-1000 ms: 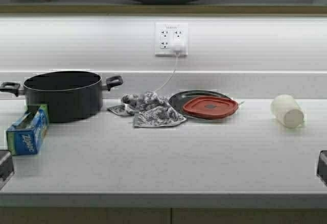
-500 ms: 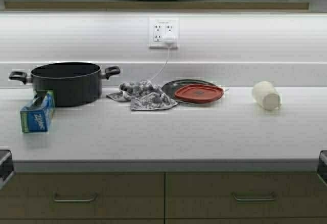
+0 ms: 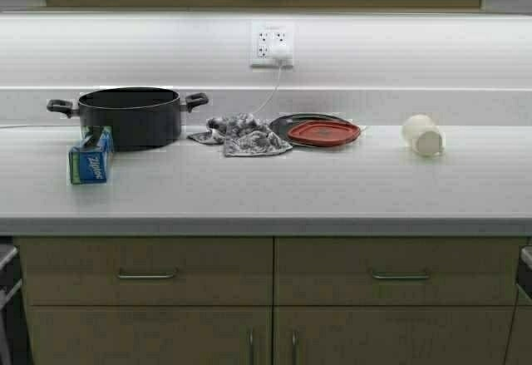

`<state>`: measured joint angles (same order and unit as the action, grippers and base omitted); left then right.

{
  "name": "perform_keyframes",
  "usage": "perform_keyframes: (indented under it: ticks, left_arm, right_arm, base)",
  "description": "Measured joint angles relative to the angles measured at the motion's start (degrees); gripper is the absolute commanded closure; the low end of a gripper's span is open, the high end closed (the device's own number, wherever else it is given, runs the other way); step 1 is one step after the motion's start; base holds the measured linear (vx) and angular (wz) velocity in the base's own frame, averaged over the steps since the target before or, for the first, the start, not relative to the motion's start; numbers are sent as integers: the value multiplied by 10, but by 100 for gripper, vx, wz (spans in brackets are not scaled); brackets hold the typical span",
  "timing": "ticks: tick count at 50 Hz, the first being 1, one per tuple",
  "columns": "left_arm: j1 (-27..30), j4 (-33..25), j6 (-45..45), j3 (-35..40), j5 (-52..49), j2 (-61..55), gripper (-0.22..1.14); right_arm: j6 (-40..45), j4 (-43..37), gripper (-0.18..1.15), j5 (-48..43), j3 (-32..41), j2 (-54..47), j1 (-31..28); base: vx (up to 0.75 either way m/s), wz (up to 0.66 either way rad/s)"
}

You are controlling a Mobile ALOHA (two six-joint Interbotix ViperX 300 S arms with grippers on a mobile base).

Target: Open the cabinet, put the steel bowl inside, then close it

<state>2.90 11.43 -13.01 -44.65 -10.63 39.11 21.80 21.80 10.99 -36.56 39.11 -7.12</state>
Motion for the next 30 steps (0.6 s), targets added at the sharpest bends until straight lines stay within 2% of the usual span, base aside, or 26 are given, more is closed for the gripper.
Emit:
perform_keyframes:
  ticks: [14, 19, 24, 30]
  left_arm:
    - [37, 4, 0, 92, -23, -31, 87]
    - [70, 4, -1, 123, -25, -52, 87]
    - [115, 4, -4, 163, -26, -85, 87]
    - [152, 2, -5, 217, -25, -138, 87]
  right_arm:
    - [-33, 14, 89, 5, 45, 12, 120]
    - [-36, 15, 89, -2, 57, 7, 188]
    - [-34, 14, 90, -21, 80, -27, 247]
    - [-34, 15, 90, -32, 110, -102, 272]
  base:
    - [-24, 2]
    - [-20, 6]
    - [-17, 1]
    - [-14, 0]
